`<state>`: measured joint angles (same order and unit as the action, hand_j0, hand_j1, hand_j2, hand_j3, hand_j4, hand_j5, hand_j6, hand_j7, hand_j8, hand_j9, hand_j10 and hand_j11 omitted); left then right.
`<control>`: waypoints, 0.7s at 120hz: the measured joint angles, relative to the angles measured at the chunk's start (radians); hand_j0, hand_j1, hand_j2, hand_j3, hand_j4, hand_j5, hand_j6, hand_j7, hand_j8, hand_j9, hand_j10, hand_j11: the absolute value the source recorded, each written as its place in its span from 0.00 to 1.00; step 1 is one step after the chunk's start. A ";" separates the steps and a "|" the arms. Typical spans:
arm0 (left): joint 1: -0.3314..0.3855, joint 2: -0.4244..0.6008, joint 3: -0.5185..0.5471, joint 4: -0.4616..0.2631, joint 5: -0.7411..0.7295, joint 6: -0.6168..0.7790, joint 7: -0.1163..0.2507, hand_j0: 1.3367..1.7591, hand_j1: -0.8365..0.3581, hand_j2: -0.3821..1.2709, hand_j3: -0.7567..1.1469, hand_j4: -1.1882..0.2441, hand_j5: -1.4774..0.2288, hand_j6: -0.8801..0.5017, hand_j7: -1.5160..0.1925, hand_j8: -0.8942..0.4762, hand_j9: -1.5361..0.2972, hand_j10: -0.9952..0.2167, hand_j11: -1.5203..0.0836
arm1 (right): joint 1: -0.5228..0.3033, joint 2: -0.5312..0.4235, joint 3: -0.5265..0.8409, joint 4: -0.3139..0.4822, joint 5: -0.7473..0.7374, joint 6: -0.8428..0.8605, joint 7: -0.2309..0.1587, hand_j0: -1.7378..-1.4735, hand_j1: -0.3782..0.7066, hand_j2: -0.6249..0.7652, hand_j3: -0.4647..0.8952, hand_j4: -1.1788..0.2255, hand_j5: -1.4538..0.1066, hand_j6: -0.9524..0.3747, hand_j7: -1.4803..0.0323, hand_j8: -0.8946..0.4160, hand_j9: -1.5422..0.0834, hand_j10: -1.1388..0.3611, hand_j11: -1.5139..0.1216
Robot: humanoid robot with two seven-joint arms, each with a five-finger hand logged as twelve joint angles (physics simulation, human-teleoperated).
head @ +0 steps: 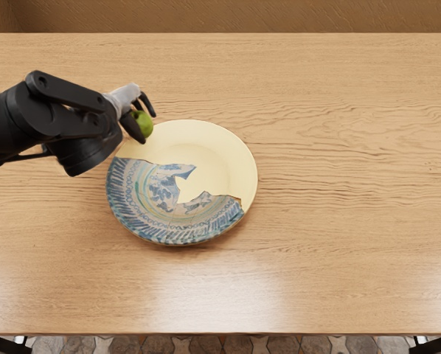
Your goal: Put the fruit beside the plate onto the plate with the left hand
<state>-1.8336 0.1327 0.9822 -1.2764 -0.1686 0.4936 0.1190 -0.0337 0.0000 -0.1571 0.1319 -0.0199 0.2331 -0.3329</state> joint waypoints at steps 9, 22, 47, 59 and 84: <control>-0.009 -0.053 -0.017 -0.005 -0.016 0.000 0.000 0.75 0.51 0.28 0.40 0.42 0.40 0.23 0.43 0.28 0.41 0.33 0.46 | 0.000 0.000 0.000 0.000 0.000 0.000 0.000 0.30 0.03 0.45 0.34 0.84 0.93 0.72 0.98 0.68 0.95 0.76 0.93; -0.007 -0.113 -0.041 -0.012 -0.035 -0.001 0.001 0.75 0.52 0.28 0.40 0.42 0.39 0.22 0.43 0.26 0.41 0.33 0.46 | 0.000 0.000 0.000 0.000 0.000 0.000 0.000 0.30 0.03 0.45 0.34 0.84 0.93 0.72 0.98 0.68 0.95 0.76 0.93; 0.007 -0.133 -0.060 -0.019 -0.051 0.000 0.001 0.76 0.54 0.32 0.40 0.48 0.46 0.26 0.49 0.29 0.47 0.39 0.53 | 0.000 0.000 0.000 0.000 0.000 0.000 0.000 0.30 0.03 0.45 0.34 0.84 0.93 0.72 0.98 0.68 0.95 0.76 0.93; 0.007 -0.131 -0.062 -0.018 -0.051 0.001 0.001 0.76 0.66 0.29 0.40 0.57 0.57 0.36 0.60 0.39 0.57 0.51 0.65 | 0.000 0.000 0.000 0.000 0.000 0.000 0.000 0.30 0.03 0.45 0.34 0.84 0.93 0.72 0.98 0.68 0.95 0.76 0.93; 0.004 -0.057 -0.065 -0.016 -0.047 -0.021 0.000 0.76 0.85 0.25 0.40 0.72 0.75 0.52 0.77 0.54 0.73 0.69 0.82 | 0.000 0.000 0.000 0.000 0.000 0.000 0.000 0.30 0.03 0.45 0.34 0.84 0.93 0.72 0.98 0.68 0.95 0.76 0.93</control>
<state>-1.8295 0.0755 0.9171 -1.2922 -0.2153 0.4723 0.1190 -0.0338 0.0000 -0.1571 0.1319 -0.0199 0.2330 -0.3327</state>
